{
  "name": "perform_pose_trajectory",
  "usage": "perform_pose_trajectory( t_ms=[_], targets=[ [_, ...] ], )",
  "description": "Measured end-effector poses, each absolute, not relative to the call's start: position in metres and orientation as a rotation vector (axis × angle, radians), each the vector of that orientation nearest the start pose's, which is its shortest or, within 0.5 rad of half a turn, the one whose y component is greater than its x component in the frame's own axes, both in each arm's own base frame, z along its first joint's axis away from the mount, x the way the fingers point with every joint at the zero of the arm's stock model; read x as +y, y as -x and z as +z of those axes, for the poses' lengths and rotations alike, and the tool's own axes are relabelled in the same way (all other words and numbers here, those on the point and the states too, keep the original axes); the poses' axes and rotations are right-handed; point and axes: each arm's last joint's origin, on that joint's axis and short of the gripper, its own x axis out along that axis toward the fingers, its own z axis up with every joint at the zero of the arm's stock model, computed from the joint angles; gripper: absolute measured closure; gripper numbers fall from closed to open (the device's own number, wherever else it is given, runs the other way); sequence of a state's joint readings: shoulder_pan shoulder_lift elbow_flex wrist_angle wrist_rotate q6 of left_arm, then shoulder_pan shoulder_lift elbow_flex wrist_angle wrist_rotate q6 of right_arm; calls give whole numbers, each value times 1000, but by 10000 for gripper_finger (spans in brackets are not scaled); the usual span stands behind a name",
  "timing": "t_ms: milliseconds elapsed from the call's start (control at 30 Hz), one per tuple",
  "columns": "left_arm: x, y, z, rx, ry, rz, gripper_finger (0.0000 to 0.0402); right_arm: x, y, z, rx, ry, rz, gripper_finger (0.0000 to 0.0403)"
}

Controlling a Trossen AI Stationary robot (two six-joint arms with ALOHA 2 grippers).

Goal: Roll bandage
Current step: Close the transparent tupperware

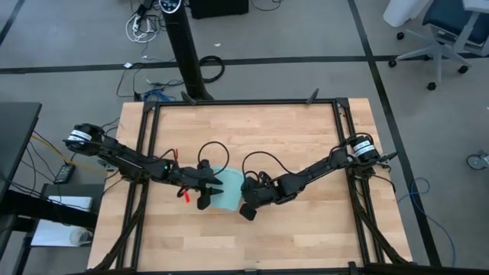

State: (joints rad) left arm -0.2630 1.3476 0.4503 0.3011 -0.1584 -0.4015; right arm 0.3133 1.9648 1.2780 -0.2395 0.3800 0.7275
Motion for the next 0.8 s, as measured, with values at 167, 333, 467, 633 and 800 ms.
perform_pose_trajectory(
  t_ms=[167,333,467,633,800],
  targets=[
    [-59,-235,154,579,274,3,239,113,-389,157,775,-378,-367,337],
    [-60,-238,147,589,273,2,239,111,-394,150,763,-388,-369,337],
    [-62,-244,141,581,276,-1,239,111,-394,149,773,-389,-366,337],
    [-62,-245,141,567,285,-12,239,111,-393,149,788,-384,-360,337],
    [-63,-245,140,574,287,-20,239,110,-389,151,843,-408,-331,339]
  ],
)
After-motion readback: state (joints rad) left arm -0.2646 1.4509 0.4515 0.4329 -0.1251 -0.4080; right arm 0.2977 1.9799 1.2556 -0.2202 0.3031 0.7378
